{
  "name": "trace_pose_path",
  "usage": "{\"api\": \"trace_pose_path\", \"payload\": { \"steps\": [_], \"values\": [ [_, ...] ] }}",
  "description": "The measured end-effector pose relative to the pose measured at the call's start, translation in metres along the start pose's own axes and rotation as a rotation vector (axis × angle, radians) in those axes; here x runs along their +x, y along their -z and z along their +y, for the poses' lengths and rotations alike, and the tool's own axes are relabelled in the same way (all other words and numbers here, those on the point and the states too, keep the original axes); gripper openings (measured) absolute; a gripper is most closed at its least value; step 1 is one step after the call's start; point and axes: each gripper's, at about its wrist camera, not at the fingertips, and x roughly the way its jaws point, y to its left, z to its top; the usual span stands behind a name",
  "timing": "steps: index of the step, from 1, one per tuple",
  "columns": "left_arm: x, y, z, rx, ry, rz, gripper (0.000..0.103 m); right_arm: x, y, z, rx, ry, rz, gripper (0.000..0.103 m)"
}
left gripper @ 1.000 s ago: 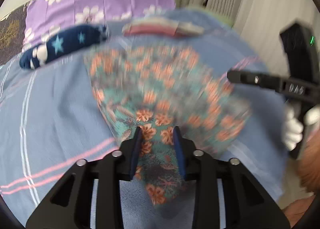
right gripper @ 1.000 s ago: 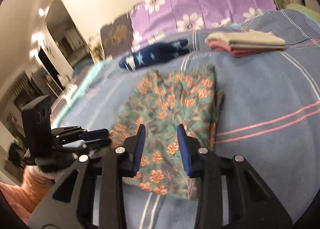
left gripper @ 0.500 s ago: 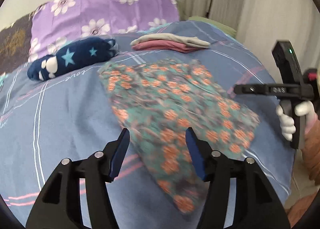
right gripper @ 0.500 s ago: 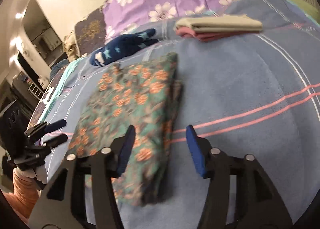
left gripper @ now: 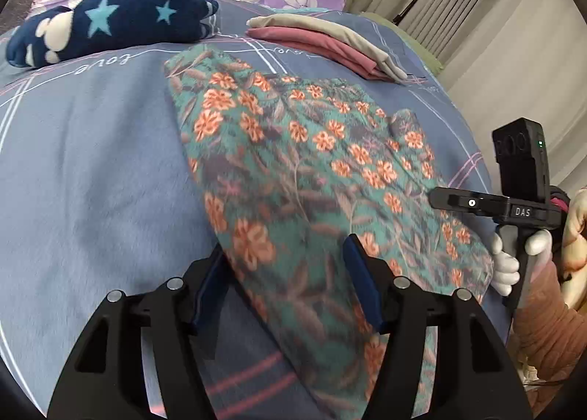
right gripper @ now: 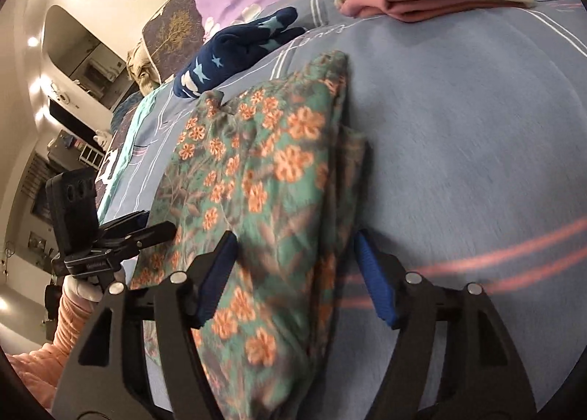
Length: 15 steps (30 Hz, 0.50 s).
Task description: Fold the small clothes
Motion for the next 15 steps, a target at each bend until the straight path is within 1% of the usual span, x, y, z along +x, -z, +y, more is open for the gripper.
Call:
{"api": "trace_pose_path", "payload": {
  "steps": [3,8,11,14,15],
  "values": [
    [0.006,-0.008,0.001,0.003,0.016,0.005,0.063,0.009,-0.010,0.004,-0.022,0.004,0.004,0.068],
    [0.015,-0.022,0.004,0.013,0.029,0.008,0.063,0.019,-0.016,0.016,-0.096,0.061,-0.005,0.068],
    [0.021,-0.028,0.003,0.036,0.029,0.004,0.063,0.022,-0.016,0.020,-0.127,0.085,-0.015,0.064],
    [0.025,-0.031,0.002,0.058,0.028,-0.003,0.063,0.023,-0.014,0.021,-0.153,0.088,-0.024,0.056],
    [0.026,-0.031,0.001,0.070,0.022,-0.006,0.062,0.023,-0.014,0.020,-0.157,0.085,-0.026,0.050]
  ]
}}
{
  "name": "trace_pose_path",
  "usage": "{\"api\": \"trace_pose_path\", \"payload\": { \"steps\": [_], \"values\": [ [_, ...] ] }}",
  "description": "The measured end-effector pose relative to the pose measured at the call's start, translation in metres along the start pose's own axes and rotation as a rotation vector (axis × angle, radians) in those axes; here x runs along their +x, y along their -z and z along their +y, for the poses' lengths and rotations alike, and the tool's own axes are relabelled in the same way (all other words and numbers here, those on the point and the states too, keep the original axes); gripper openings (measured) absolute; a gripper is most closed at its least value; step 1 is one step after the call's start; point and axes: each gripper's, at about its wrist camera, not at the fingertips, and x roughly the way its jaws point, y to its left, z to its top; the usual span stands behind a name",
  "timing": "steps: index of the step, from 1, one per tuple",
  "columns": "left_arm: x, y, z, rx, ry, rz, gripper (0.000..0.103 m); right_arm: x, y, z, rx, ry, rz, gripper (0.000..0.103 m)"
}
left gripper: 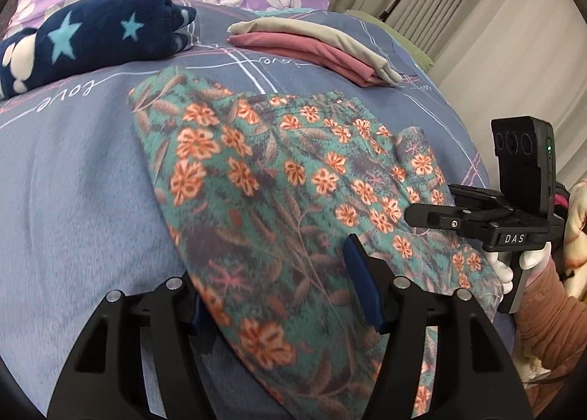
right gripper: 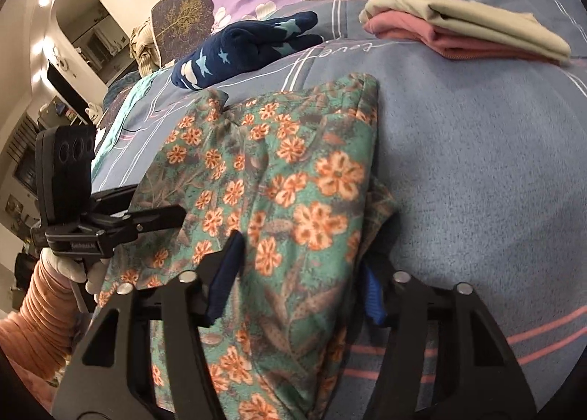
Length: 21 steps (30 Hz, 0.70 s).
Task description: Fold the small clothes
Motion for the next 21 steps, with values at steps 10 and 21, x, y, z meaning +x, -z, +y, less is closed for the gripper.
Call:
{"api": "trace_pose_path", "payload": {
  "steps": [10,21],
  "values": [
    [-0.011,-0.005,-0.044,0.184,-0.213,-0.075,0.018,-0.019,0.003,0.022,-0.066,0.055,-0.080,0.021],
    [-0.067,-0.063,-0.175,0.427,-0.204,-0.273,0.017,-0.155,0.007,0.025,-0.110,0.223,-0.384,0.020]
  ]
}}
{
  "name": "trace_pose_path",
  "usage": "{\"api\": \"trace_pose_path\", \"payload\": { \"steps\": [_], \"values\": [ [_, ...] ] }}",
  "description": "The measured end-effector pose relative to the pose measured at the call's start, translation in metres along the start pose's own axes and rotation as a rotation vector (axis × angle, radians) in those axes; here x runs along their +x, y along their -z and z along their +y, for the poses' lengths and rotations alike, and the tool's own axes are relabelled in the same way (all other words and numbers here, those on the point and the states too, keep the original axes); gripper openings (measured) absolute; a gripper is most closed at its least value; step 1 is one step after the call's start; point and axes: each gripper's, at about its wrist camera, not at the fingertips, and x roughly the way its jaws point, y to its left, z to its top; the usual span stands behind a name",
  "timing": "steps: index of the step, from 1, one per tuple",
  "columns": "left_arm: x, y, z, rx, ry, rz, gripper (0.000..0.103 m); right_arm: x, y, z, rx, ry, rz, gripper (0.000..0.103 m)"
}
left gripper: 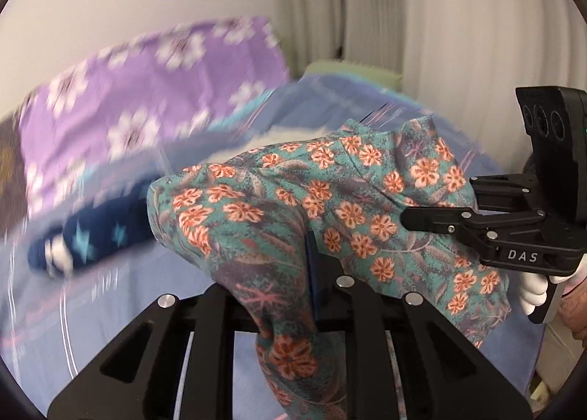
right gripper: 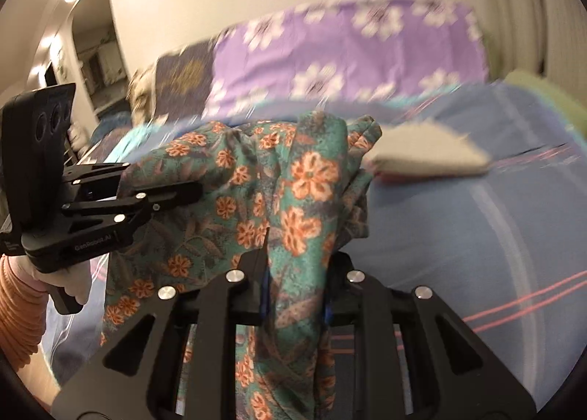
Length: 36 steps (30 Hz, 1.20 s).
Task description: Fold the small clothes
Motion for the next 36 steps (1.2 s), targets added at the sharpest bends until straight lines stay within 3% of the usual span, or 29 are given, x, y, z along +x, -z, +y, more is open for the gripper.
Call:
{"api": "trace_pose_path", "payload": {
  "steps": [4,9,14,19,20,21,22,23,24,26,28,30,31,34,36],
  "values": [
    [0.014,-0.059,-0.043,0.093,0.052,-0.078,0.017,-0.045,-0.024,-0.052,0.007,0.151,-0.094,0.020],
    [0.068,-0.137,-0.098,0.160,0.120,-0.149,0.017,-0.070,-0.059,-0.133,0.069,0.324,-0.158,0.020],
    [0.140,-0.203,-0.131,0.127,0.173,-0.163,0.017,-0.072,-0.094,-0.216,0.119,0.486,-0.167,0.020],
    [0.211,-0.235,-0.149,0.070,0.226,-0.147,0.022,-0.057,-0.110,-0.288,0.150,0.614,-0.138,0.020],
    [0.231,-0.237,-0.151,0.055,0.232,-0.131,0.024,-0.050,-0.111,-0.299,0.157,0.635,-0.126,0.021],
    [0.247,-0.236,-0.152,0.048,0.229,-0.118,0.033,-0.043,-0.110,-0.311,0.169,0.655,-0.113,0.021],
    [0.270,-0.231,-0.155,0.038,0.201,-0.083,0.048,-0.033,-0.102,-0.330,0.194,0.691,-0.088,0.026],
    [0.294,-0.221,-0.158,0.034,0.142,-0.025,0.058,-0.021,-0.094,-0.345,0.219,0.737,-0.053,0.032],
    [0.312,-0.210,-0.162,0.040,0.101,0.022,0.062,-0.007,-0.084,-0.361,0.254,0.800,0.003,0.049],
    [0.344,-0.183,-0.167,0.062,0.104,0.116,0.062,0.021,-0.050,-0.398,0.332,0.891,0.141,0.050],
    [0.370,-0.142,-0.174,0.105,0.136,0.215,0.062,0.038,-0.009,-0.424,0.425,0.878,0.203,0.047],
    [0.368,-0.127,-0.168,0.084,0.171,0.154,0.062,0.034,0.014,-0.425,0.465,0.848,0.086,0.049],
    [0.370,-0.126,-0.163,0.053,0.193,0.168,0.062,0.031,0.018,-0.424,0.471,0.847,0.063,0.050],
    [0.377,-0.124,-0.152,-0.023,0.227,0.199,0.063,0.029,0.018,-0.423,0.477,0.834,0.070,0.050],
    [0.373,-0.122,-0.155,-0.021,0.206,0.193,0.063,0.026,0.016,-0.421,0.478,0.832,0.071,0.050]
  ]
}}
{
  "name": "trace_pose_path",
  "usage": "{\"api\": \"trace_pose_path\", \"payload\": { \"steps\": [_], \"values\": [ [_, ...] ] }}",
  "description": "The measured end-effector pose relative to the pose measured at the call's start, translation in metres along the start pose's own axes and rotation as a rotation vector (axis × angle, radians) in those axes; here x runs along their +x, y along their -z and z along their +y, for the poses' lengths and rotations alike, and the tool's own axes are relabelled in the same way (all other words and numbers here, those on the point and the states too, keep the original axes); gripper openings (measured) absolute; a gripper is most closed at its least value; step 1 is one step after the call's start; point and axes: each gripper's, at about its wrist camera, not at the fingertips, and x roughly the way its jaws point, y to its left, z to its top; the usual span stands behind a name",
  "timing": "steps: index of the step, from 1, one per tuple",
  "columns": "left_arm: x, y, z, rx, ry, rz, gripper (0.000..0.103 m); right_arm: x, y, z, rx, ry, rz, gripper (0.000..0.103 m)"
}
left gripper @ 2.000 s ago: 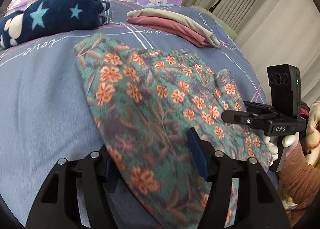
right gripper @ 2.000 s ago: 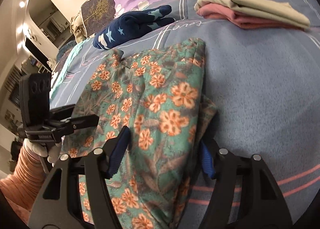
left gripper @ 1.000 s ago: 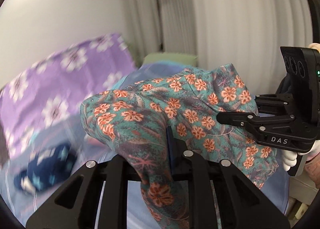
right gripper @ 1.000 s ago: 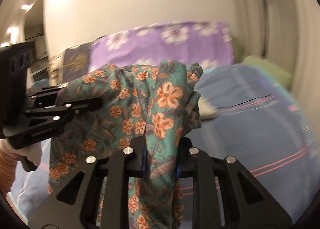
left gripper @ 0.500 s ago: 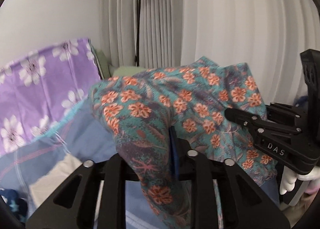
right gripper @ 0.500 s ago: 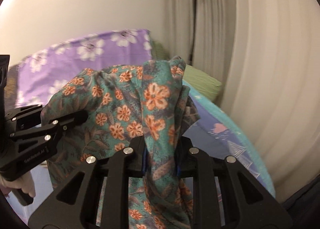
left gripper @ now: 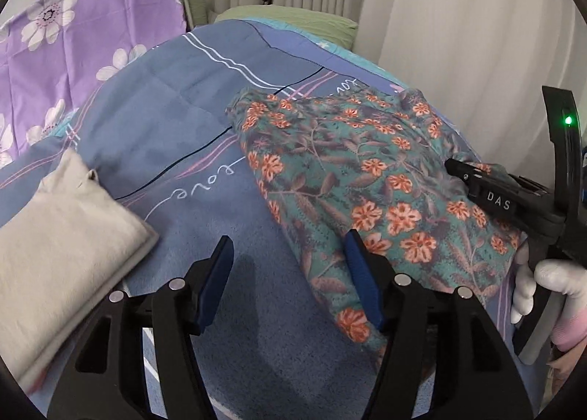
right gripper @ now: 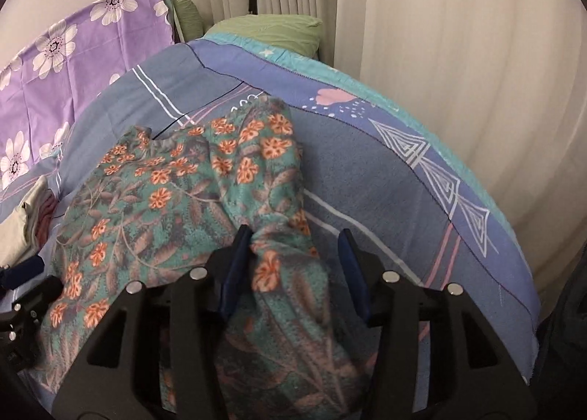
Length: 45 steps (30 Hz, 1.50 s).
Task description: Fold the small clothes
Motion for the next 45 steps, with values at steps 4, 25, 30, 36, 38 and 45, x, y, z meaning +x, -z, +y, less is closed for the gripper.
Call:
{"api": "trace_pose_path", "payload": {
  "steps": [4,25,30,36,38,45],
  "values": [
    [-0.015,0.012,-0.031,0.063,-0.106,-0.038,0.063,0.002,-0.003,0.007,-0.027,0.047,-0.025,0.050],
    [-0.222,0.128,-0.049,-0.010,0.047,-0.211,0.092,-0.293,0.149,0.012,0.035,-0.053,-0.262,0.101],
    [-0.300,0.153,-0.062,-0.039,-0.028,-0.375,0.102,-0.364,0.161,0.042,-0.060,-0.092,-0.327,0.101],
    [-0.346,0.169,-0.078,-0.016,-0.083,-0.400,0.102,-0.408,0.187,0.046,0.030,-0.113,-0.273,0.101],
    [-0.357,0.174,-0.080,-0.019,-0.056,-0.411,0.102,-0.413,0.193,0.047,0.038,-0.132,-0.251,0.101],
    [-0.377,0.193,-0.088,-0.085,-0.141,-0.399,0.102,-0.429,0.210,0.061,-0.012,-0.131,-0.227,0.101]
  ]
}}
